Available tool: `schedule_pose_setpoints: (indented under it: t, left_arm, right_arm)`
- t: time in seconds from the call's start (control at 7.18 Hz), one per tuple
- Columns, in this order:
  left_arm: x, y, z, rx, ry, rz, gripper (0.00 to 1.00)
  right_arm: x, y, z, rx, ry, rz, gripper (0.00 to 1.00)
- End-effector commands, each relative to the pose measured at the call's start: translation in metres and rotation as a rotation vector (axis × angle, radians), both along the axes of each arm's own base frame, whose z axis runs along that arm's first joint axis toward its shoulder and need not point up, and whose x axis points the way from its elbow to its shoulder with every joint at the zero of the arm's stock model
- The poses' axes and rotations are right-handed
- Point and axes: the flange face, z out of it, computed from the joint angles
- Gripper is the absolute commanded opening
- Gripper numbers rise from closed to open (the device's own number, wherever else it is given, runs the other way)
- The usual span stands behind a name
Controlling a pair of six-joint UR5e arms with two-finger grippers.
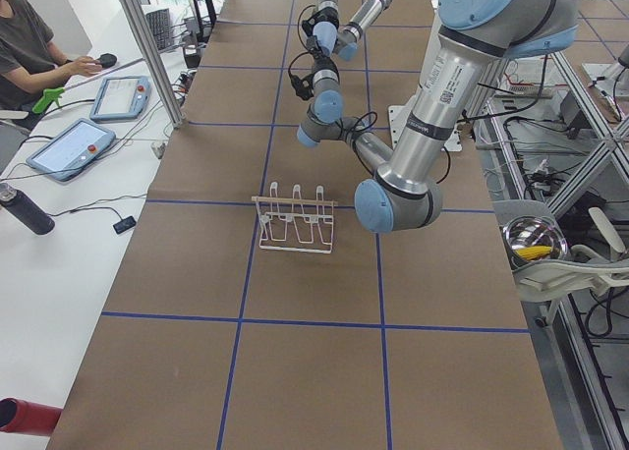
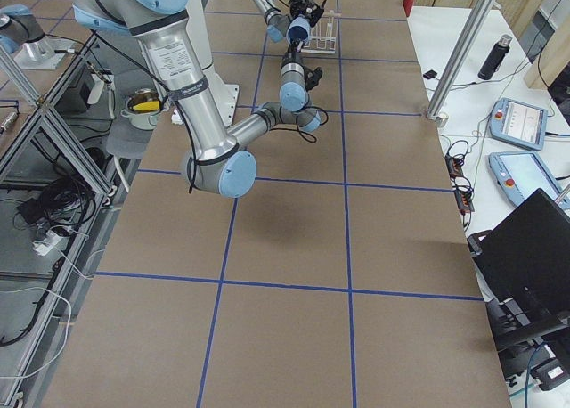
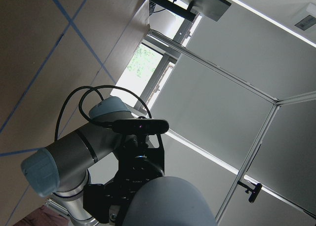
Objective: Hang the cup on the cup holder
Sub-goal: 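Close the left gripper on the cup's base beside the right gripper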
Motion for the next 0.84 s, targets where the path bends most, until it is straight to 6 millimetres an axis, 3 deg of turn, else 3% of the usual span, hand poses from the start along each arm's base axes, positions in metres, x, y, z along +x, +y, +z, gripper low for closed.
schedule_pose_setpoints:
  t: [0.0,0.14,0.28,0.56,0.7]
  left_arm:
    - [0.000,0.003,0.000,0.006,0.012,0.005,0.89]
    - [0.000,0.003,0.000,0.004,0.014,0.007,0.67]
    - [0.000,0.004,0.006,-0.021,0.028,0.041,0.01]
    - [0.000,0.004,0.008,-0.015,0.035,0.043,0.00]
    - [-0.003,0.003,0.005,-0.010,0.040,0.035,0.00]
  right_arm:
    - [-0.002,0.001,0.002,0.003,0.000,-0.004,0.00]
    - [-0.004,0.004,0.001,0.009,-0.003,-0.006,0.00]
    - [-0.004,0.006,0.004,0.037,0.001,0.018,0.99]
    - [-0.001,0.008,0.005,0.099,-0.009,0.056,1.00]
    - [0.013,-0.003,0.008,0.115,-0.001,0.090,1.00]
